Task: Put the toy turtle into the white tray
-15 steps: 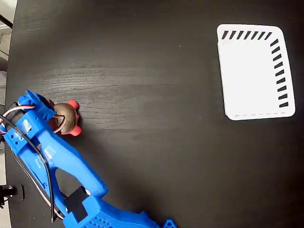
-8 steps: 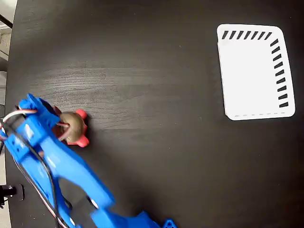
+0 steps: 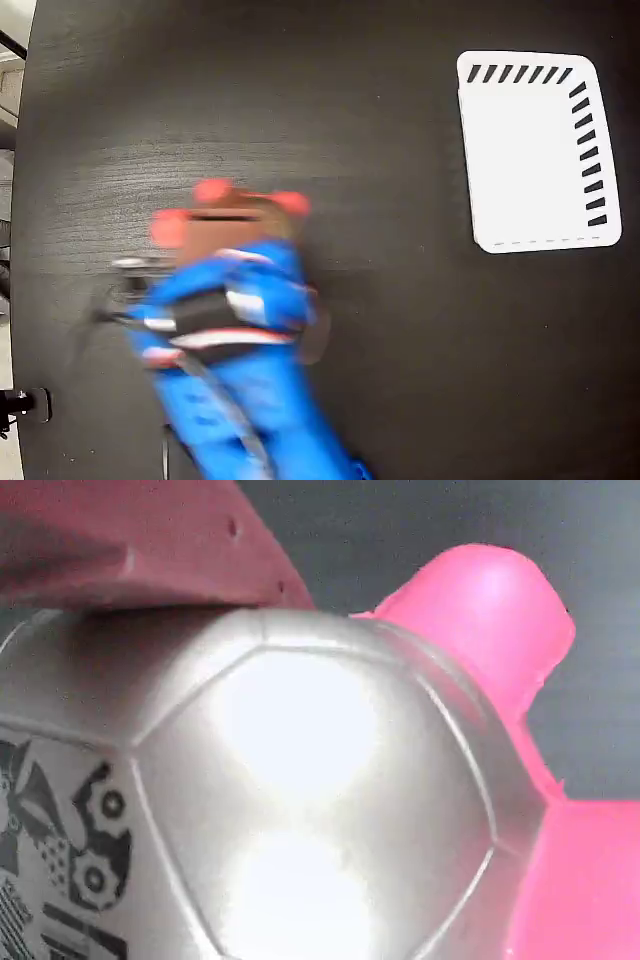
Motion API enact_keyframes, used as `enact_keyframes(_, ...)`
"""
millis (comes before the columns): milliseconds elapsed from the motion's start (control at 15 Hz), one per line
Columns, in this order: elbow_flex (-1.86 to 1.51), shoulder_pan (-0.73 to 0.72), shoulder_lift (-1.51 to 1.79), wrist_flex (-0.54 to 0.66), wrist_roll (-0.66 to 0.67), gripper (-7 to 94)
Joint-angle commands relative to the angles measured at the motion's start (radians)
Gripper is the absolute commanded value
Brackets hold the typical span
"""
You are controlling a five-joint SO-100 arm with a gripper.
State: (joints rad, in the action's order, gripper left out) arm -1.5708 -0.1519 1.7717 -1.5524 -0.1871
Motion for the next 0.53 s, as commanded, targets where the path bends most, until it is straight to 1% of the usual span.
enact_keyframes(0, -0.015, 0.213, 0.1, 0.075, 0.092, -1)
enact_keyframes(133, 0.041, 0.357, 0.04, 0.13, 0.106, -1)
enact_keyframes(333, 0.267, 0.528, -0.127, 0.141, 0.098, -1)
enact_keyframes(467, 0.436, 0.615, -0.267, 0.155, 0.078, -1)
